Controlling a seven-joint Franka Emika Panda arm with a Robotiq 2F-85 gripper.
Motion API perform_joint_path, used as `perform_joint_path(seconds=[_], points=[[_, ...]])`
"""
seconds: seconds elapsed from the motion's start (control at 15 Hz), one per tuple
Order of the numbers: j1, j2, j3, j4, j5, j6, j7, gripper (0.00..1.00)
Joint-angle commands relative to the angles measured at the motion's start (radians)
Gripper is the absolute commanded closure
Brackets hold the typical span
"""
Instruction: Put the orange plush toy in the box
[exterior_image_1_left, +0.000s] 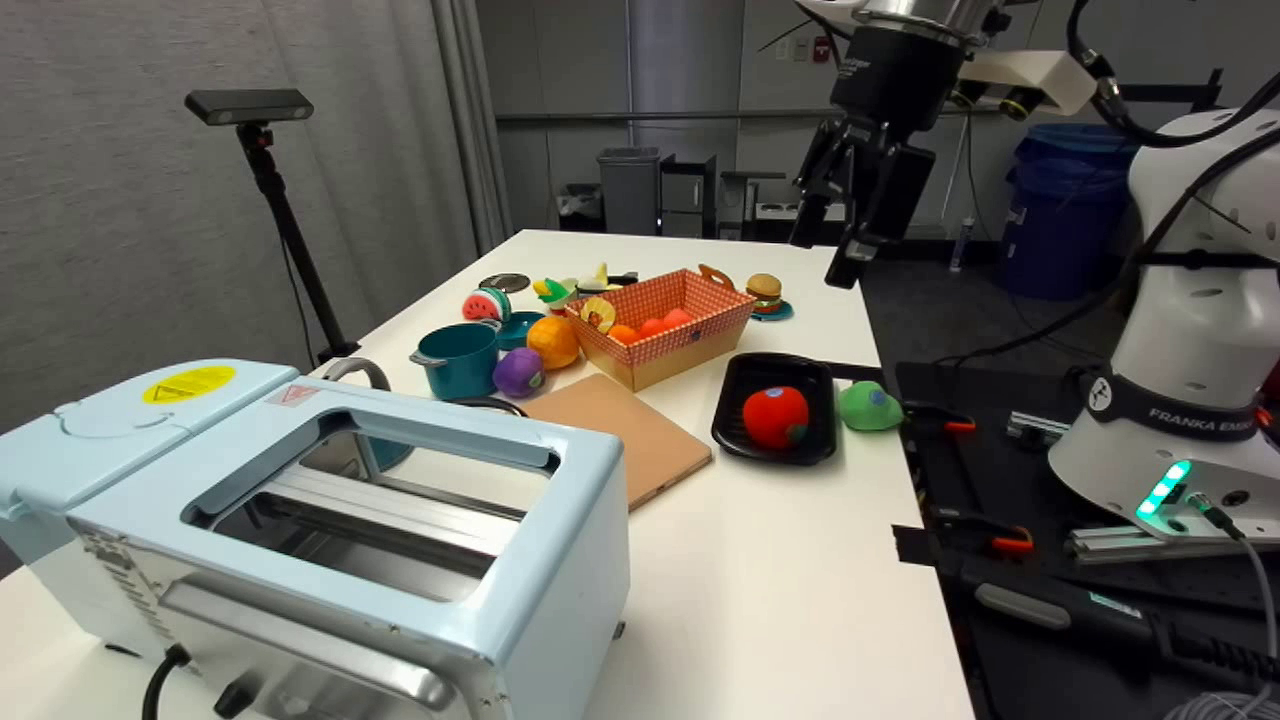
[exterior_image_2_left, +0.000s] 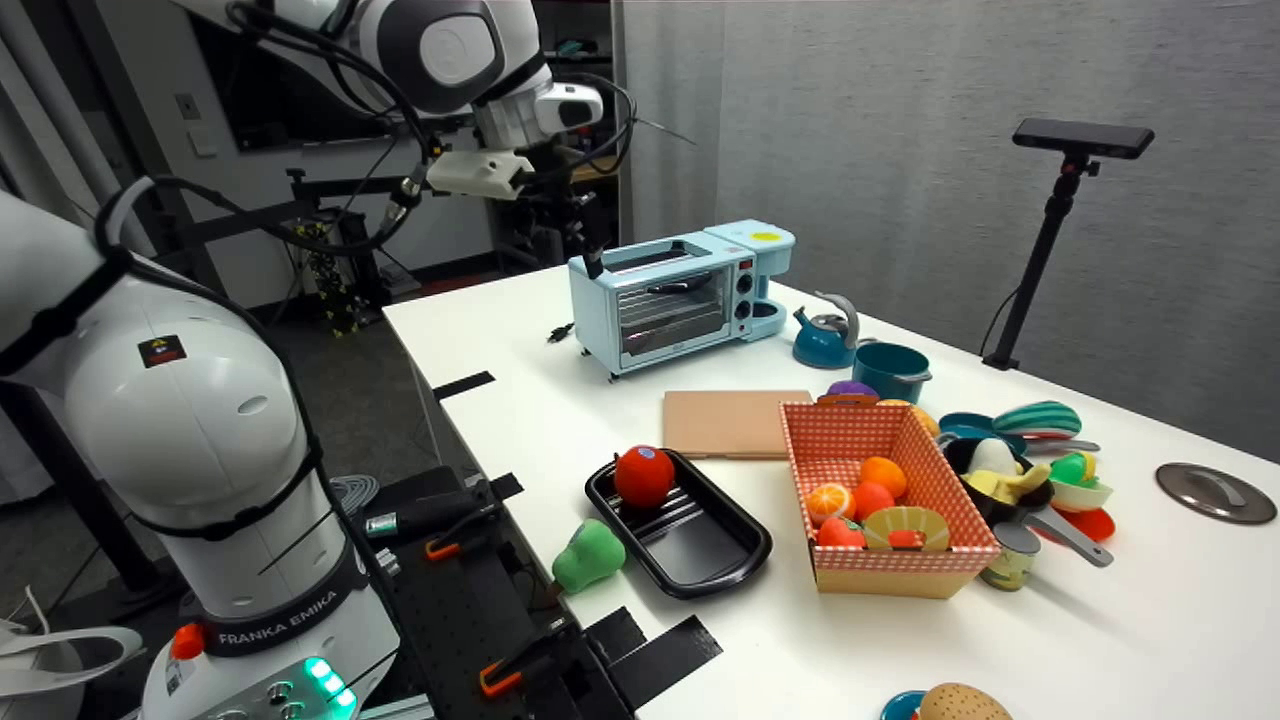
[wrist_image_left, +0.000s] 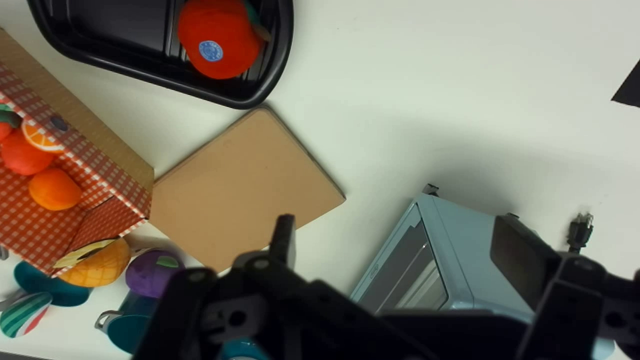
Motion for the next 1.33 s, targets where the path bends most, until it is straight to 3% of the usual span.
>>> perform_joint_path(seconds=[0.0,0.73,0.8,0.87,0.93,1.0,1.07,1.27], points=[[0.007,0.001,-0.007,0.002,-0.006,-0.003,0.005,0.0],[0.007,0.002,-0.007,0.002,-0.006,-0.003,0.005,0.0],[0.016,-0.035,0.104,-0.109,-0.005,-0.048,0.16,0.0],[0.023,-0.028,0.118,-0.115,0.001,-0.07,0.187,0.0],[0.023,0.056,0.163,-0.04,-0.004,-0.113,0.252,0.0],[0.039,0.071,0.21,-0.066,0.004,-0.108,0.314,0.0],[0.031,0.03,0.138,-0.071,-0.01,-0.082,0.214,0.0],[0.051,0.08,0.206,-0.069,-0.012,-0.088,0.309,0.0]])
